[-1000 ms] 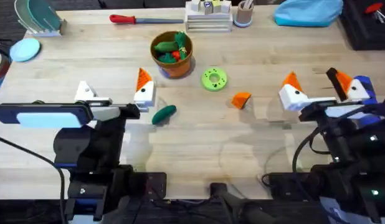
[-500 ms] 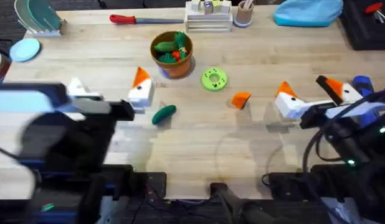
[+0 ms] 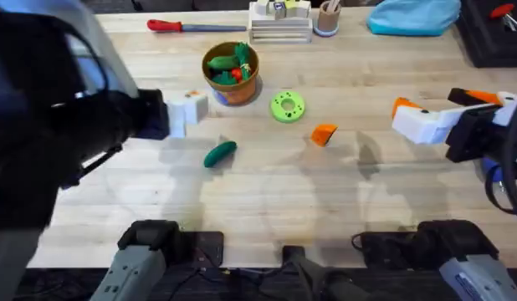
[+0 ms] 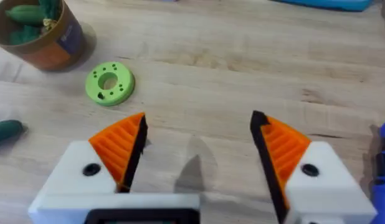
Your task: Pick up the gripper from the table and insert it into the empty holder that is missing its gripper. Then pick up a screw, insert it into the mounting hole, and use the screwdriver to tighten it. Finally, clean up the table by picking up the vegetable and placing it into the bucket.
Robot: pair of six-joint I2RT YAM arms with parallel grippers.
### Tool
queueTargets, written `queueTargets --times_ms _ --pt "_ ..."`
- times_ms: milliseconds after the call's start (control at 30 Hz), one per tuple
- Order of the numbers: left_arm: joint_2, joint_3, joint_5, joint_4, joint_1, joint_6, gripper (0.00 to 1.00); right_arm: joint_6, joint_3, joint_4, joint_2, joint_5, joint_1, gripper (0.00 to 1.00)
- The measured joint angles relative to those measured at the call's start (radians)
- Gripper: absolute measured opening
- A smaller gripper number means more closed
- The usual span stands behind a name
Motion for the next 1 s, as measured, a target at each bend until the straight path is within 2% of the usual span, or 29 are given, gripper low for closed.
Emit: queueTargets --times_ms 167,300,333,367,433,533,567,633,667,700,867,900,1000 --pt "0.131 -0.010 0.030 -0.082 -0.003 0.056 0.994 0.000 0.000 -0.003 0.003 0.000 0.000 0.991" --pt "0.247 -0.029 0.085 -0.057 -0.060 0.102 0.993 -0.003 0.000 -0.002 0.003 0.000 0.000 0.991" --pt "0.269 -0.028 0.093 -0.056 -0.085 0.108 0.940 -0.003 0.000 -0.002 0.003 0.000 0.000 0.991" --pt "0.285 -0.028 0.095 -0.061 -0.108 0.113 0.833 -0.003 0.000 -0.002 0.003 0.000 0.000 0.991" --pt "0.320 -0.029 0.096 -0.076 -0.160 0.126 0.565 -0.003 0.000 -0.002 0.003 0.001 0.000 0.990" --pt "0.367 -0.028 0.095 -0.079 -0.238 0.133 0.105 -0.003 0.000 -0.002 0.003 0.001 0.000 0.991" --pt "0.379 -0.029 0.093 -0.079 -0.261 0.139 0.029 -0.003 0.000 -0.002 0.003 0.000 0.000 0.991" --pt "0.389 -0.029 0.092 -0.079 -0.301 0.144 0.015 -0.003 0.000 -0.002 0.003 0.000 0.000 0.991" --pt "0.388 -0.028 0.092 -0.079 -0.316 0.148 0.027 -0.003 0.000 -0.002 0.003 0.000 0.000 0.991" --pt "0.384 -0.029 0.091 -0.078 -0.330 0.155 0.129 -0.003 0.000 -0.002 0.003 0.000 0.000 0.991" --pt "0.318 -0.029 0.091 -0.053 -0.393 0.155 0.905 -0.003 0.000 -0.011 0.003 0.000 0.000 0.991" --pt "0.291 -0.029 0.090 -0.021 -0.408 0.155 0.972 -0.003 0.000 -0.021 0.003 0.000 0.000 0.991" --pt "0.214 -0.029 0.090 0.101 -0.446 0.156 0.994 -0.003 0.000 -0.056 0.003 0.000 0.000 0.991"
